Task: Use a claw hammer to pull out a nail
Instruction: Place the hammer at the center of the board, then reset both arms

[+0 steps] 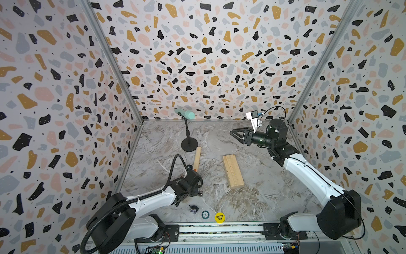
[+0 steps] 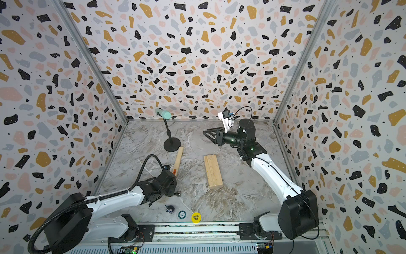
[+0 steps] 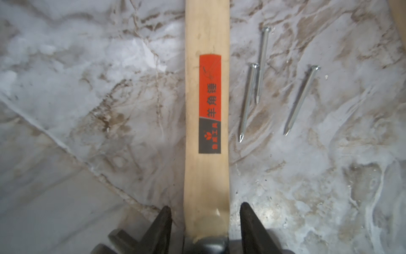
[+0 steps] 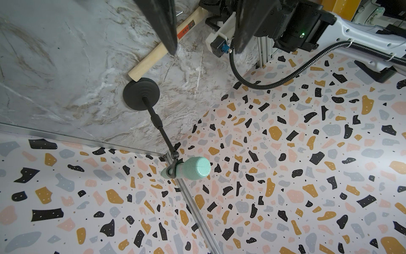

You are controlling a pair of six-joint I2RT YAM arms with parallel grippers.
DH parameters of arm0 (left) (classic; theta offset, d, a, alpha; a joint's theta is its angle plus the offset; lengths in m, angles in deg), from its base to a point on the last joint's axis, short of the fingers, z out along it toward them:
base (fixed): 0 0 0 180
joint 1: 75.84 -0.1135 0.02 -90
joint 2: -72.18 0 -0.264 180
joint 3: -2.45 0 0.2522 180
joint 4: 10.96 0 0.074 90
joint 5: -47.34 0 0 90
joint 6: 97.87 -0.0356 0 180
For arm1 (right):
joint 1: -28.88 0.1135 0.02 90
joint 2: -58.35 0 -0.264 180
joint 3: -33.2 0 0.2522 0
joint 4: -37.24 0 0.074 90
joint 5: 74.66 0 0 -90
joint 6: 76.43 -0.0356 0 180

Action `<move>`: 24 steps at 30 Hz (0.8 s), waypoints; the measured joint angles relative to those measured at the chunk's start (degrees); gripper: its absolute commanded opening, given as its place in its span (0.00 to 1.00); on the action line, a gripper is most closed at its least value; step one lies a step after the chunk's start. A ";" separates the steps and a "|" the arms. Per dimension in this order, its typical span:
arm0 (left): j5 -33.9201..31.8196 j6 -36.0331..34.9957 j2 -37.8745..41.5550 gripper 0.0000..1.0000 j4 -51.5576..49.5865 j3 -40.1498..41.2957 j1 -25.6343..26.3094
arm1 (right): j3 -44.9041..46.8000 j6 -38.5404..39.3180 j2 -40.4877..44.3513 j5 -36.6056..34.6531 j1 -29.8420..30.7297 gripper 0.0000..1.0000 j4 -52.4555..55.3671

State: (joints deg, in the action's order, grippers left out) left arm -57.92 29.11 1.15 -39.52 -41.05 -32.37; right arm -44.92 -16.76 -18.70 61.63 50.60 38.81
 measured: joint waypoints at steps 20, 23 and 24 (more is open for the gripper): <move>-2.10 -2.56 -2.47 0.98 -0.37 -15.52 -5.88 | 5.27 2.51 3.63 -0.02 -12.04 0.99 4.04; -1.11 -2.89 -2.54 0.99 0.35 -16.79 -8.15 | 6.80 3.02 4.13 -1.01 -13.25 0.99 4.96; -0.96 -2.93 -2.60 0.99 0.52 -17.25 -8.81 | 7.61 3.23 4.44 -1.38 -13.60 0.99 5.05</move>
State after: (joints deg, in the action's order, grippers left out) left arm -58.89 26.18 -1.45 -39.00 -58.29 -41.18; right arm -37.32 -13.52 -14.27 60.25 37.00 43.86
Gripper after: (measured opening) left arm 0.991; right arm 0.990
